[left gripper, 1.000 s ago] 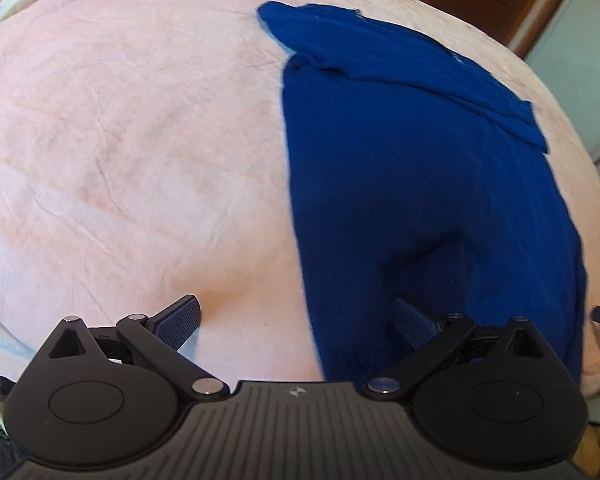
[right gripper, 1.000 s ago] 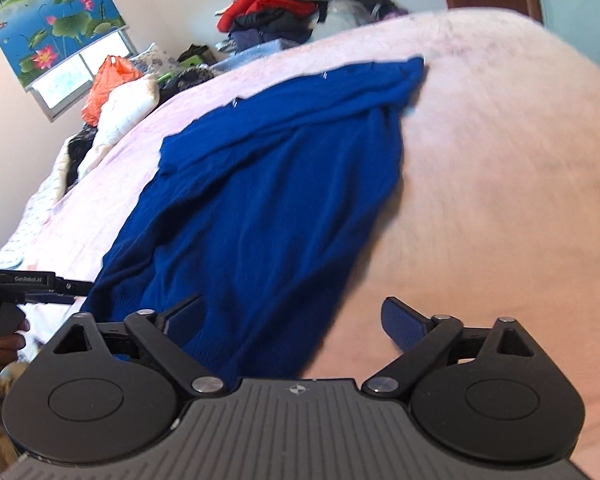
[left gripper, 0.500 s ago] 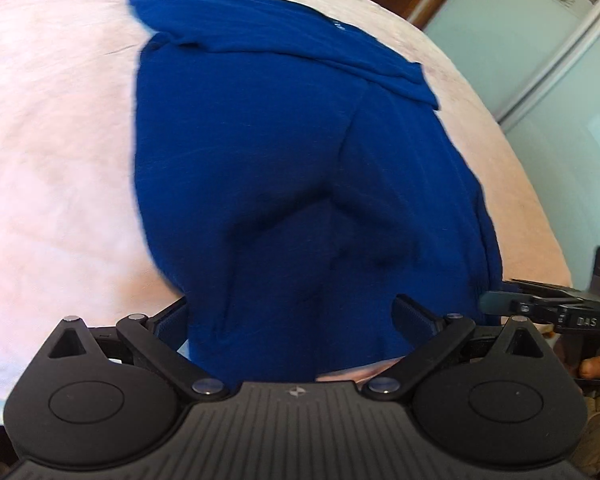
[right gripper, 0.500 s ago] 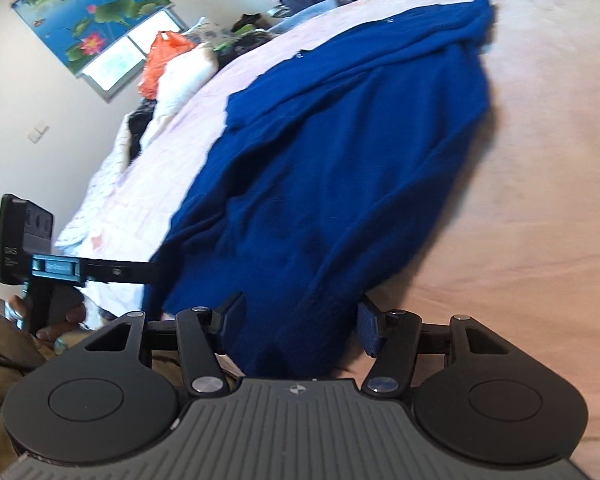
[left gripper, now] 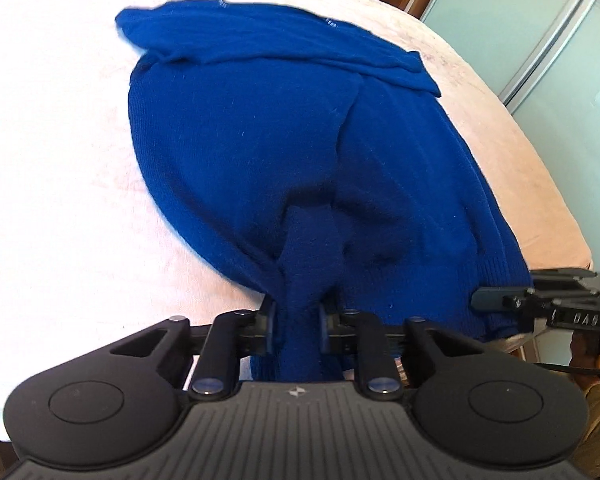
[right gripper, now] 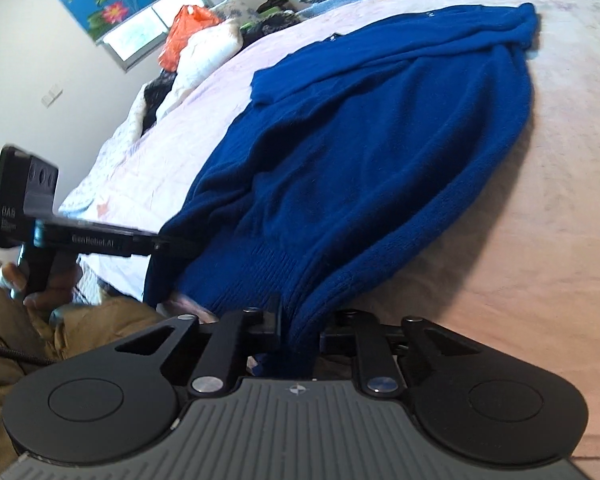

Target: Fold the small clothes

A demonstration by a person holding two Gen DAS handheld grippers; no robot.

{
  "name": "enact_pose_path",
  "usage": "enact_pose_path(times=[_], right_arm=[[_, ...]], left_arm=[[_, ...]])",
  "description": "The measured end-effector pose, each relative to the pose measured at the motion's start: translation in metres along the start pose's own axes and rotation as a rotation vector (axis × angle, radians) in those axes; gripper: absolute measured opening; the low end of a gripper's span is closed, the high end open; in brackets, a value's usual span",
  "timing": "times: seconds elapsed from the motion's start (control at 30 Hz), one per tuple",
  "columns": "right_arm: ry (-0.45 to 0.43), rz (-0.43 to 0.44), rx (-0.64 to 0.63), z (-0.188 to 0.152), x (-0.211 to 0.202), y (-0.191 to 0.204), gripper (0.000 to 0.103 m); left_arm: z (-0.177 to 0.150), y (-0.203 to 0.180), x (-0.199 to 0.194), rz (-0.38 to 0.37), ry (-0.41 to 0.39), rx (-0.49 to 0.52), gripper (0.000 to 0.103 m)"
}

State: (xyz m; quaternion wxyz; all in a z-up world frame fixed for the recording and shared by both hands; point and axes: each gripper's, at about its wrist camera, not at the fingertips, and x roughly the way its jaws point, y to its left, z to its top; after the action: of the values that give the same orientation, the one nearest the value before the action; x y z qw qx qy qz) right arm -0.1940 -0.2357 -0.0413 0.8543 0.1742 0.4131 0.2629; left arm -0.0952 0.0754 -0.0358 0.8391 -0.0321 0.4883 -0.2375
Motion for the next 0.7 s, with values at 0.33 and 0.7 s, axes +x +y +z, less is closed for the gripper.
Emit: enact_pose_path(times=[0.33, 0.7], right_arm=[[-0.216, 0.116, 0.041, 0.049, -0.042, -0.013, 0.017], [-0.313, 0.075, 0.031, 0.102, -0.033, -0.029, 0.017]], left_arm=[[0.032, -0.014, -0.052, -0.008, -0.251, 0.074, 0.016], [0.080, -0.028, -0.043, 0.066, -0.326, 0.086, 0.016]])
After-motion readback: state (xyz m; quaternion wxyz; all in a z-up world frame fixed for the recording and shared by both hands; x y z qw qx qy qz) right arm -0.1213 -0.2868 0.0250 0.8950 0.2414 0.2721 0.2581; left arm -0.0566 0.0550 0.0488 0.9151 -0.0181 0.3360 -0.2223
